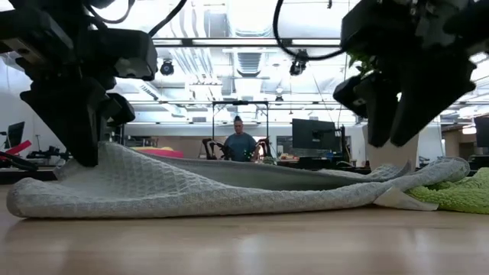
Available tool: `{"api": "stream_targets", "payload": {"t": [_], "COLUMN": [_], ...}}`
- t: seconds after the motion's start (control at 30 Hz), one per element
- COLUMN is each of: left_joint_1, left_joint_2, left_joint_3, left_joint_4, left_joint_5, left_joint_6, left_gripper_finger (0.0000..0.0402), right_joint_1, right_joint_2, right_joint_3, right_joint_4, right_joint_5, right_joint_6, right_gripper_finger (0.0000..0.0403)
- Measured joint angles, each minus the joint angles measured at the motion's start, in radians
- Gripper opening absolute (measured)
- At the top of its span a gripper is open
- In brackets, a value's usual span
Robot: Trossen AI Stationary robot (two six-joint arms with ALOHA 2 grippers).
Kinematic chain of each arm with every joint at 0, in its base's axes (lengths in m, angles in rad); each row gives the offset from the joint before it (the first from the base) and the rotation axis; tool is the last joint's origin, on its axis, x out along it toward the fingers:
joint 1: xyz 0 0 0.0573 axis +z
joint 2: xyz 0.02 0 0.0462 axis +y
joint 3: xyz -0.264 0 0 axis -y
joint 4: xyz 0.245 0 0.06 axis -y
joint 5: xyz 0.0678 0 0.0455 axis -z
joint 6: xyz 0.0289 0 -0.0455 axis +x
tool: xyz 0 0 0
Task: Fold microfiber towels
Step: Fold the gray microfiber cloth
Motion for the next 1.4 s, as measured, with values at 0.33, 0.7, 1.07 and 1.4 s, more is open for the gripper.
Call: {"api": "stream_targets", "payload": {"t": [0.33, 0.7, 1.07, 1.4], "left_joint_1": [0.0, 0.0, 0.0, 0.019], "left_joint_2": [0.0, 0.0, -0.003, -0.02], "left_joint_3": [0.0, 0.0, 0.014, 0.111], "left_joint_4": [-0.003, -0.002, -0.003, 0.002], "left_joint_5": [0.0, 0.0, 0.008, 0.05], "left_joint_6": [0.0, 0.0, 0.008, 0.182], "left_gripper_finger": [0.0, 0.0, 0.0, 0.0], "right_joint_1": [0.004, 0.003, 0.003, 0.002], "right_joint_2": [0.055, 0.1, -0.008, -0.239], "right_joint_3": [0.0, -0.002, 0.013, 0.014], "right_joint_4": [0.0, 0.012, -0.04, -0.081], "right_joint_5": [-0.079, -0.067, -0.043, -0.036], "right_joint_6": [0.026, 0.008, 0.045, 0.138], "right_gripper_finger": [0.0108, 0.0063, 0.0009, 0.0009]}}
